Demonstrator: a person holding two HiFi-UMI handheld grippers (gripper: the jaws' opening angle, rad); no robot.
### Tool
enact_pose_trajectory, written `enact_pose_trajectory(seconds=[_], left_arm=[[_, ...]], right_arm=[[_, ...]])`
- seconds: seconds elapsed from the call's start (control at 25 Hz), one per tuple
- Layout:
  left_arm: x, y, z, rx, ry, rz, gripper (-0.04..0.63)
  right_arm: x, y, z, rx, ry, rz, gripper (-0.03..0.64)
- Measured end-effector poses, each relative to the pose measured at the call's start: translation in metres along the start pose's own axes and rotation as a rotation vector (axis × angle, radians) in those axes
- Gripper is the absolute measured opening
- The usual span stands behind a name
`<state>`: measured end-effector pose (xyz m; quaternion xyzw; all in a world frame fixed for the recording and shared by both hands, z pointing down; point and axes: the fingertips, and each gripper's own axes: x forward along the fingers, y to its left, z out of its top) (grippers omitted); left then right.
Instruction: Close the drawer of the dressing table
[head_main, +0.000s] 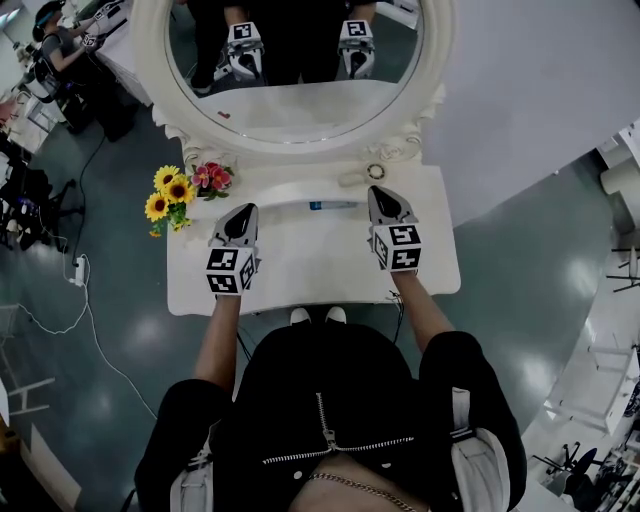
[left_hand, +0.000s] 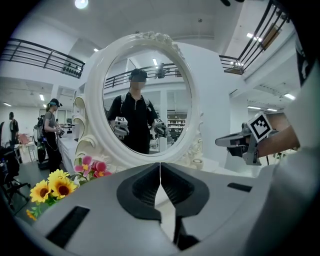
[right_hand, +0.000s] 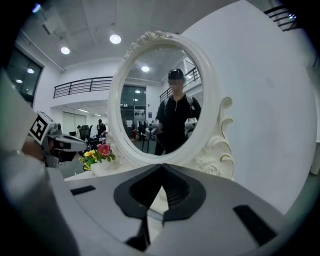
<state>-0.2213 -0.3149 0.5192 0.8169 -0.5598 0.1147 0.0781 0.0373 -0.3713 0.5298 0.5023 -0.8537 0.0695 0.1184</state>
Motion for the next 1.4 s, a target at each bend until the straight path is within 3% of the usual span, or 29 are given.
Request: enact_pose_trajectory(seconds=[0.16,0.32,1.4], left_arm=[[-0.003,-0.001,0.004,0.003,-0.005,0.002,0.021],[-0.004,-0.003,0.007,0.005,-0.016,0.004,0.021],[-0.001,-0.006,0.002,-0.009,-0.006,0.005,0.021]], right_arm=[[-0.009,0.020,0.044,-0.021,-0.084,0.036,0.005],[-0.015,0.031,0.060,-0.012,-0.124,0.051,0.005],[-0.016,0.028,0.042,-0.008,-0.110,0.040,0.003]])
